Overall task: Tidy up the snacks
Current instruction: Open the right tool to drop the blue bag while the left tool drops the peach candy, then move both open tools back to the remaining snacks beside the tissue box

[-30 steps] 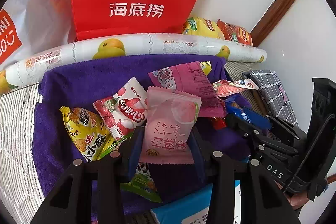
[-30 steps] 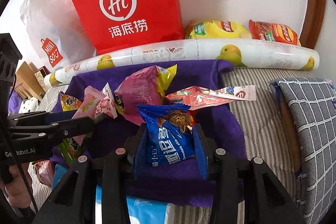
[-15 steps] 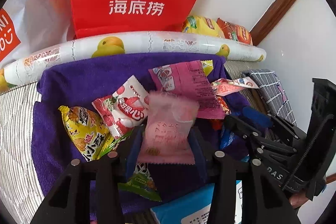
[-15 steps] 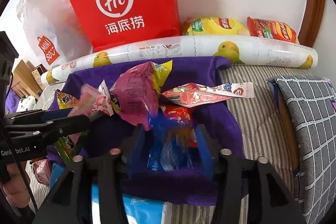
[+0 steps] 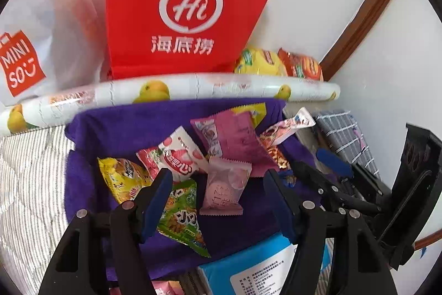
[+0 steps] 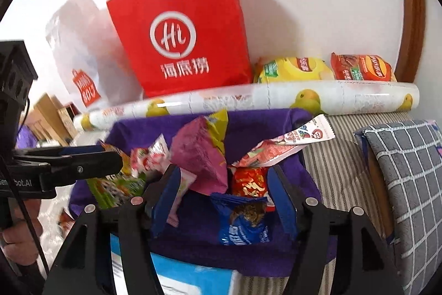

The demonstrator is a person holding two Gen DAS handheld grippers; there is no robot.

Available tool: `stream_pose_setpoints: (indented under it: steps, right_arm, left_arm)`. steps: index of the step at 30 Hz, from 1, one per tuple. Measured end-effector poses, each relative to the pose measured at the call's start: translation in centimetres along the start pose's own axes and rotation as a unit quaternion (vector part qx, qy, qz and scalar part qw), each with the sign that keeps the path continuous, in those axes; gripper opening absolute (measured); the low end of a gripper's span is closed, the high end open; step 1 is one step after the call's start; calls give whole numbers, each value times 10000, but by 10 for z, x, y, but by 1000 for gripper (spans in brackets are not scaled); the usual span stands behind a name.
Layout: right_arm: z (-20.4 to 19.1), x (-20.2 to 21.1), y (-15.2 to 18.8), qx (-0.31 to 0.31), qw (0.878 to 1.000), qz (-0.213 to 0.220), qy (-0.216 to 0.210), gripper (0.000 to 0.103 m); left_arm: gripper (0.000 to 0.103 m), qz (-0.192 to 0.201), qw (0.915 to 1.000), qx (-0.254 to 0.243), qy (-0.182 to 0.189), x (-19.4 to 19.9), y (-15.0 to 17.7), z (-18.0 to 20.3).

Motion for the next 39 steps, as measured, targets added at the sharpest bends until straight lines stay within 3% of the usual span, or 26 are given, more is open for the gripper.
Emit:
stream_pose_setpoints:
  steps: [11, 17, 24, 29, 39]
  right_arm:
    - [-5, 69, 20, -35, 9995, 142, 272, 65]
    - [-10, 93, 43, 90, 9991, 27, 402, 65]
    - [-21, 113, 65, 76, 9993, -85, 343, 65]
    - [-34, 123, 83, 62, 9995, -182, 238, 65]
    - [-66, 135, 109, 146, 9992, -380, 23, 65]
  left_arm:
    - [67, 268, 9994, -195, 125, 33, -1, 22]
    - [67, 275, 9990, -365, -15, 52, 9, 33]
    - [72, 247, 9995, -185, 112, 68, 54, 18]
    - [72, 180, 9998, -81, -9, 79, 86, 1]
    - [73, 281, 9990, -114, -341, 100, 117, -27]
Point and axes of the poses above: each gripper's, at about its wrist camera, not at the fingertips, and x roughly against the way its jaws point, z to its right, y to its underside, the point moved 3 cm from there along -x, roughly the way its jaws point, and after that the axes turned 13 degrees about y, right-handed, at the moved point
